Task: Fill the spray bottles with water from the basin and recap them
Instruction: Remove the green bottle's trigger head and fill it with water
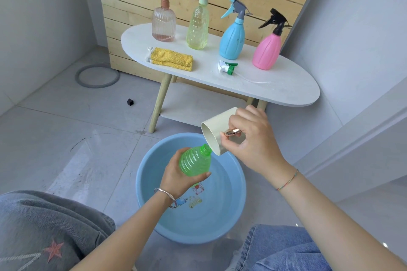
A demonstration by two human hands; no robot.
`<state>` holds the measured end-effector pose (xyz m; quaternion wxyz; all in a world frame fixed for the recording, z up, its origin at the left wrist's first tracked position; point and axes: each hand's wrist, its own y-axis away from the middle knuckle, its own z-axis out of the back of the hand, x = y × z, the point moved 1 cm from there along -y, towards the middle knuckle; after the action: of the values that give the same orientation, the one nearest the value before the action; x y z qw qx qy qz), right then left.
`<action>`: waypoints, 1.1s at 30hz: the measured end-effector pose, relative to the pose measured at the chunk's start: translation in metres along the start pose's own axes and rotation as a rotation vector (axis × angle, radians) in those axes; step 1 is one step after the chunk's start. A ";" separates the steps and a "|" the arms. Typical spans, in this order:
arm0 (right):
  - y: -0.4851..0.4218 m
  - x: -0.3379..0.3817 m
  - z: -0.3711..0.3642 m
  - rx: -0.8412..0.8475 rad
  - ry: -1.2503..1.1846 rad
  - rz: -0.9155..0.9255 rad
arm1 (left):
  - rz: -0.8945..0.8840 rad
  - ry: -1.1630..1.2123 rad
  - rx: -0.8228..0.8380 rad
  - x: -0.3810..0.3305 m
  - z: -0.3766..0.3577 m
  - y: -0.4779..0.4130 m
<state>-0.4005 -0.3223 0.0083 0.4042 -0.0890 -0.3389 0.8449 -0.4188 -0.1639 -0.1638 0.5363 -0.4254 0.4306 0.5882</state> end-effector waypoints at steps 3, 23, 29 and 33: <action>0.001 -0.009 0.001 -0.047 -0.119 -0.158 | 0.008 0.025 -0.008 0.003 0.001 -0.001; 0.168 -0.075 -0.166 0.567 -0.157 -1.022 | 0.119 0.138 -0.151 0.007 0.023 -0.011; 0.196 -0.068 -0.180 0.704 -0.050 -0.942 | 0.122 0.140 -0.178 0.009 0.023 -0.015; 0.200 -0.060 -0.188 0.797 -0.041 -0.909 | 0.126 0.139 -0.181 0.011 0.023 -0.016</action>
<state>-0.4058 -0.3614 -0.2698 0.7204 0.2396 -0.0080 0.6508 -0.4044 -0.1378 -0.1686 0.4266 -0.4837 0.4377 0.6265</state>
